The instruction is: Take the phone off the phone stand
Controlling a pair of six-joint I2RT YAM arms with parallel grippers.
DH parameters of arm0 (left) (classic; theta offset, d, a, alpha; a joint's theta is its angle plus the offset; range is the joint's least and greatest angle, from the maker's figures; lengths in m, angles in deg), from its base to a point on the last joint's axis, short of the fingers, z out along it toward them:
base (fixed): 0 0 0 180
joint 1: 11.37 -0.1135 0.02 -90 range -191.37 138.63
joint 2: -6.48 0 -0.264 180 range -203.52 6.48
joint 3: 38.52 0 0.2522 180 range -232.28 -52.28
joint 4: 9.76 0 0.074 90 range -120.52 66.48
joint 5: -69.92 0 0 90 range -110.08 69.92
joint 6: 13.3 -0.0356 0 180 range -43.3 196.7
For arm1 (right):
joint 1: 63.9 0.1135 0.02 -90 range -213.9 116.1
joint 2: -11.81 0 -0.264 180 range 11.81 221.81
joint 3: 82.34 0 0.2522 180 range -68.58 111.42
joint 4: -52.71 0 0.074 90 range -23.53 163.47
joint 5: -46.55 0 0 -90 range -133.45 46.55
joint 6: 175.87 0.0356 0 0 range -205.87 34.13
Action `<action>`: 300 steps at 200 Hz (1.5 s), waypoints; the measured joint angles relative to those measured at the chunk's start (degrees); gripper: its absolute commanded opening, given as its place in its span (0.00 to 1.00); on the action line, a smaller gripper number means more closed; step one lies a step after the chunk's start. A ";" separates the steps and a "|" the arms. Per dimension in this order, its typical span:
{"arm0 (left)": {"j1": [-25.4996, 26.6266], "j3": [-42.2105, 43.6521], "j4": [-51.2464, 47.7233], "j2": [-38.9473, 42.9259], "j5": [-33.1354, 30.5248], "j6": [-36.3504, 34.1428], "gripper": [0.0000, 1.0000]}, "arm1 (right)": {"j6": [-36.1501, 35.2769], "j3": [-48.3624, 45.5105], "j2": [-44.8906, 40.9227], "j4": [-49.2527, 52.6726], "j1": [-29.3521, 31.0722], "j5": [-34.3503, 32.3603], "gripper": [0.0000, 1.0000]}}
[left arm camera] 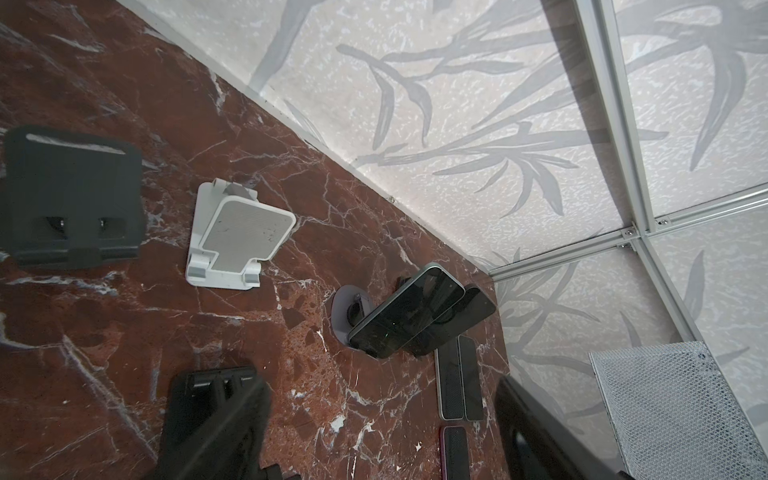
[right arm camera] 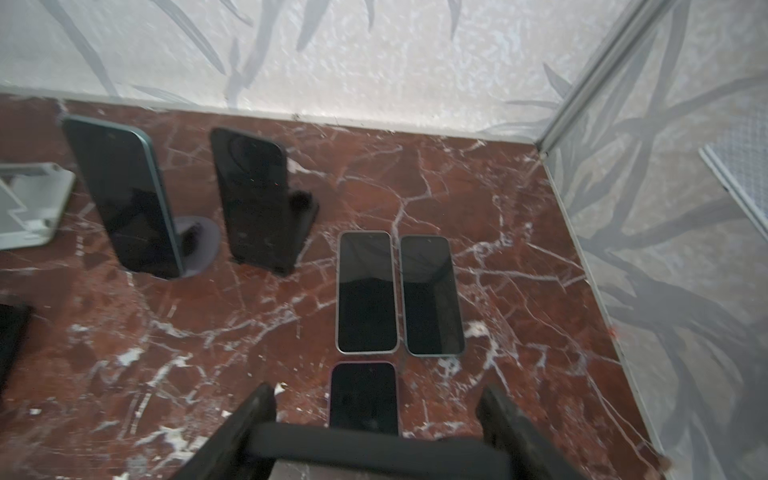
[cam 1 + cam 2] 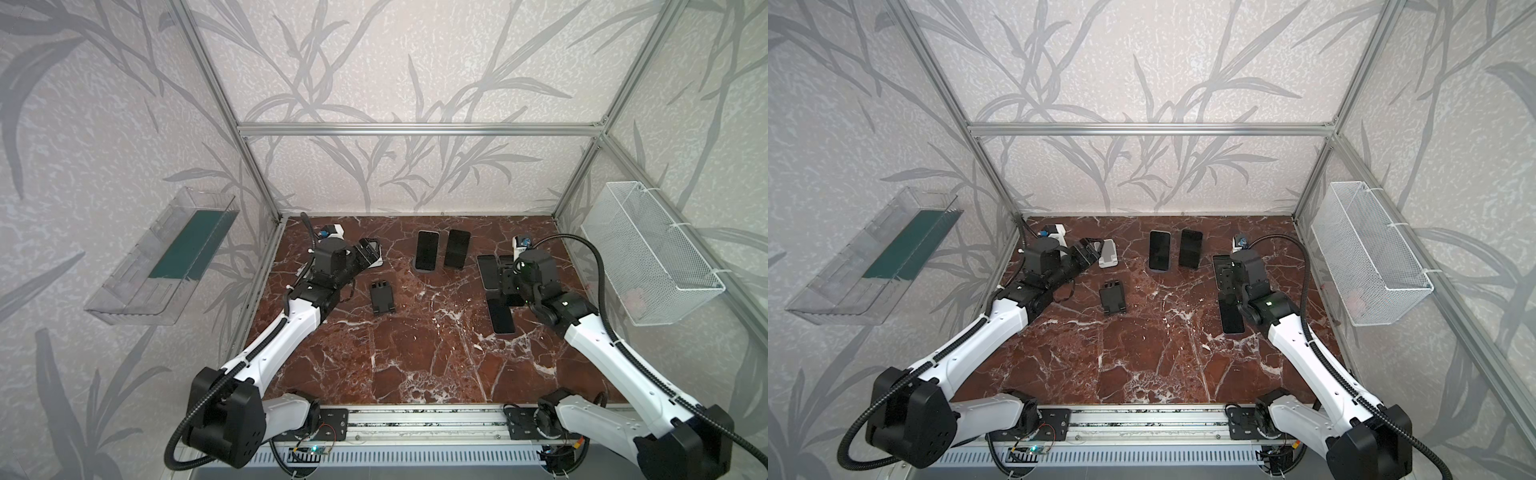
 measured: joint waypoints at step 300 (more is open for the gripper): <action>0.28 -0.11 -0.02 -3.61 1.70 1.70 0.86 | -13.64 3.82 23.52 4.90 -18.23 13.66 0.74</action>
